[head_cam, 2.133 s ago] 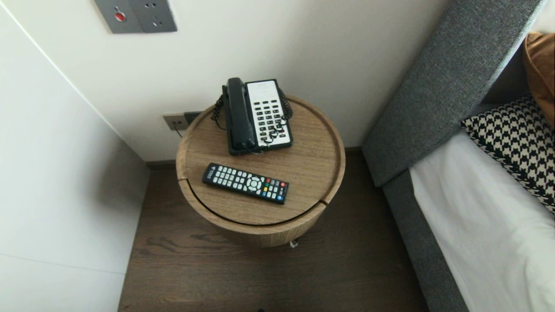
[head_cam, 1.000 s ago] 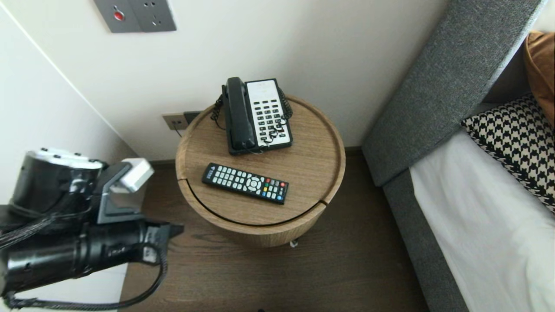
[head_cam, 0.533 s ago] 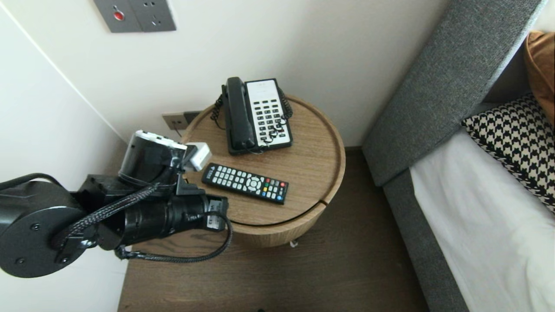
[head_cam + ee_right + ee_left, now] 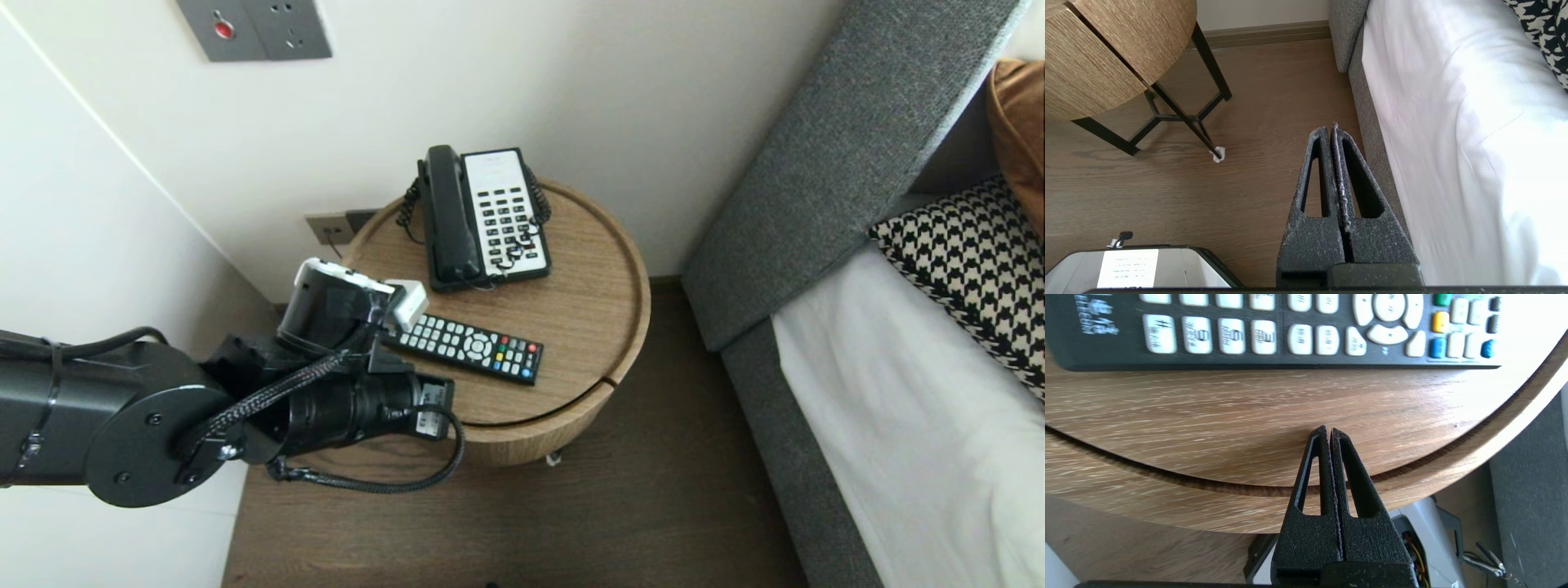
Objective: Open the nightstand drawer
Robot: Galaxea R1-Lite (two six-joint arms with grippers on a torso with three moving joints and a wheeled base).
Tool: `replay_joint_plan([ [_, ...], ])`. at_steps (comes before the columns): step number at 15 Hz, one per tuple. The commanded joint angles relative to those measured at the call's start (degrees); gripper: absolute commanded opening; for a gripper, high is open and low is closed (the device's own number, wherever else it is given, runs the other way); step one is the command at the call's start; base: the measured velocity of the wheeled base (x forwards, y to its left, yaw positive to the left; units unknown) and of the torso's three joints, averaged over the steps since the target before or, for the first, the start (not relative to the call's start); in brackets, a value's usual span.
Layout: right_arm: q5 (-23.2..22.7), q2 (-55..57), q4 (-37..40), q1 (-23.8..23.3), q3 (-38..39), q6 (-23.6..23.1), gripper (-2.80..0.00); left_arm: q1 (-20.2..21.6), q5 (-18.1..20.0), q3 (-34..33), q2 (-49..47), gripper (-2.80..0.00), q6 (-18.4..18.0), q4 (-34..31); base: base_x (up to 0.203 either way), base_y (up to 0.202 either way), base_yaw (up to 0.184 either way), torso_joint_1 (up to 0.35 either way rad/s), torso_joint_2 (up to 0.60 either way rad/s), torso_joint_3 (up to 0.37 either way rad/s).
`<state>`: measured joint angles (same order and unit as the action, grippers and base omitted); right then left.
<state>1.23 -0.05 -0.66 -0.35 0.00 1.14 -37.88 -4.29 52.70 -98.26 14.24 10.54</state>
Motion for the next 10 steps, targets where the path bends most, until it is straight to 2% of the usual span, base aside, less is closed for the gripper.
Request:
replay_joint_plan([
  [1,0.0,-0.57,0.03,0.0,0.26,0.0,-2.8,-0.18,-0.1,-0.19,-0.04,-2.8,0.04,-0.17,0.0,0.0,0.0,0.0,0.0,0.0],
  [4,0.0,-0.57,-0.04,0.0,0.26,0.0,-2.8,-1.12,-1.22,-1.7,2.17,-2.8,-1.99,-0.17,0.0,0.0,0.0,0.0,0.0,0.0],
  [6,0.0,-0.57,-0.04,0.0,0.26,0.0,-2.8,-1.15,-3.15,-3.09,2.11,-2.8,-2.0,0.01,0.0,0.0,0.0,0.0,0.0,0.0],
  [10,0.0,-0.57,-0.04,0.0,0.26,0.0,-2.8,-2.61,-3.27,-6.77,3.72,-2.8,-1.84,0.32,0.0,0.0,0.0,0.0,0.0,0.0],
])
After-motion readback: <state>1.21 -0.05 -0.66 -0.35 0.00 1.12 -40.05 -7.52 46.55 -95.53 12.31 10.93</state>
